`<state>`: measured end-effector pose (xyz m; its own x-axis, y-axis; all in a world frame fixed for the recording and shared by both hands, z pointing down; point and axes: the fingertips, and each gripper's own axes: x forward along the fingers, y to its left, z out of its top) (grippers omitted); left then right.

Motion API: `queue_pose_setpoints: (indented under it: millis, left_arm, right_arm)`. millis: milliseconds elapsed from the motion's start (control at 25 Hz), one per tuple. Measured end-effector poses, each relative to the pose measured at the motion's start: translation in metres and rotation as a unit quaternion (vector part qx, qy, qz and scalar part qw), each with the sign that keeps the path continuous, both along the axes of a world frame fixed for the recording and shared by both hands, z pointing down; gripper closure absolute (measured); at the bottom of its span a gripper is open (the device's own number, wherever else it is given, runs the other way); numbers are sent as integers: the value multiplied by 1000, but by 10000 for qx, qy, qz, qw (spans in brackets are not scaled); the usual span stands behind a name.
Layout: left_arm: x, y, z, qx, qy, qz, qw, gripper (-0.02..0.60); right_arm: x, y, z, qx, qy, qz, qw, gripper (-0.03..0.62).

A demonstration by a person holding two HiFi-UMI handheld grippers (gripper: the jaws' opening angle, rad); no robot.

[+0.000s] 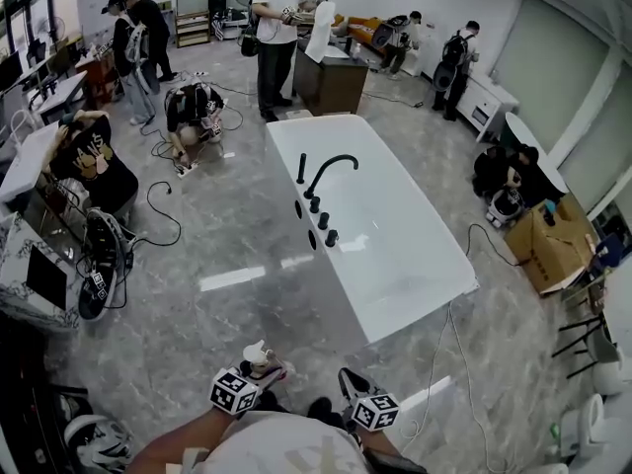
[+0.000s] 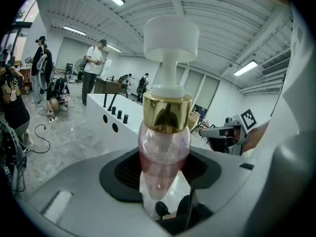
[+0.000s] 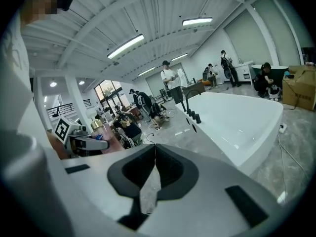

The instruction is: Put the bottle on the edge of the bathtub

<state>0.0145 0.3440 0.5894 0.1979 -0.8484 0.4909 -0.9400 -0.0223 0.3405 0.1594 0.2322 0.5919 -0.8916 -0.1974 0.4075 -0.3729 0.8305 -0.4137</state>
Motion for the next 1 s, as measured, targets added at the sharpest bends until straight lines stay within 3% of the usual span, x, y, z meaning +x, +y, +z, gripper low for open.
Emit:
queue_pose_setpoints:
  millis: [360, 1000]
  left_arm:
    - [-6, 15, 2, 101, -217, 295, 9993, 359]
    - [-22, 34, 14, -15, -78, 307, 9995, 359]
  right_arm:
    - [-8, 11, 2, 100, 199, 84, 9997, 588]
    - [-20, 30, 3, 129, 229, 205, 9994, 588]
